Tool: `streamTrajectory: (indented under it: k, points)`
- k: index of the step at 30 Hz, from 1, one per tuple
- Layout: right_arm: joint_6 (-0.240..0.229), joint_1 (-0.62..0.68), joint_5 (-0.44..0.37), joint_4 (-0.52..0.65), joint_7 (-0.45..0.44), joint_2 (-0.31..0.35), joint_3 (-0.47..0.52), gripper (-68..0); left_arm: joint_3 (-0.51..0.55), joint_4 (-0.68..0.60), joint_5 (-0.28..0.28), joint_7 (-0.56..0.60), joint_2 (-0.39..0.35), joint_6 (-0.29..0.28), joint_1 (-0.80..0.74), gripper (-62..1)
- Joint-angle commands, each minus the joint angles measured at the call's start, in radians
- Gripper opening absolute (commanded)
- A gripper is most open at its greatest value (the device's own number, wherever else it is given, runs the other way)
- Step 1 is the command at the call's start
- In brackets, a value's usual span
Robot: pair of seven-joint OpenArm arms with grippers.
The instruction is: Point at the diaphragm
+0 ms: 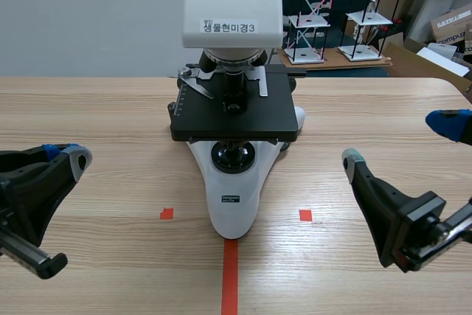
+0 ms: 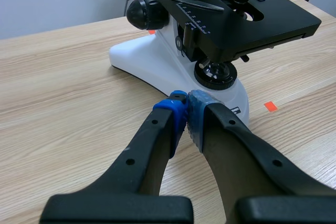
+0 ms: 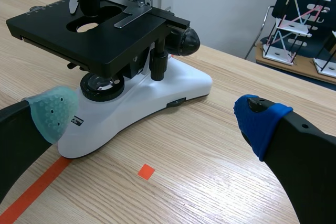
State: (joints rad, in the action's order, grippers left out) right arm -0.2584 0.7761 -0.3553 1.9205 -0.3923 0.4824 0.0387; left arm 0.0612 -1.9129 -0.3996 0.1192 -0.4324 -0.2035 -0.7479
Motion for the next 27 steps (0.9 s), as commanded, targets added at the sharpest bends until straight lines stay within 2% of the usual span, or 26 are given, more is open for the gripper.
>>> streamTrajectory:
  k: [1,9,15,21,23,25,27]
  points:
    - [0.001,-0.009,-0.011,0.024,-0.017,0.008,0.001,0.4,0.005,-0.013,-0.006,0.011,0.005,-0.002,0.003,-57.8]
    - [0.001,-0.009,-0.011,0.024,-0.014,0.008,0.001,0.4,0.005,-0.002,0.003,-0.009,0.005,-0.002,0.0,-57.8]
    - [0.0,-0.008,-0.011,0.024,-0.013,0.008,0.001,0.4,-0.032,0.169,0.087,0.25,0.005,-0.003,-0.014,-57.8]
    - [0.0,-0.008,-0.01,0.024,0.011,0.008,0.001,0.4,-0.166,0.457,0.165,0.589,0.006,0.002,-0.019,-58.0]
    - [0.0,-0.008,-0.01,0.024,0.013,0.008,0.001,0.4,-0.211,0.539,0.179,0.649,0.011,0.029,-0.002,-58.2]
    - [0.0,-0.008,-0.01,0.024,0.013,0.008,0.001,0.4,-0.243,0.613,0.255,0.641,0.031,0.065,0.035,-58.2]
    - [0.0,-0.008,-0.01,0.024,0.013,0.008,0.001,0.4,-0.266,0.689,0.349,0.597,0.058,0.069,0.094,-58.2]
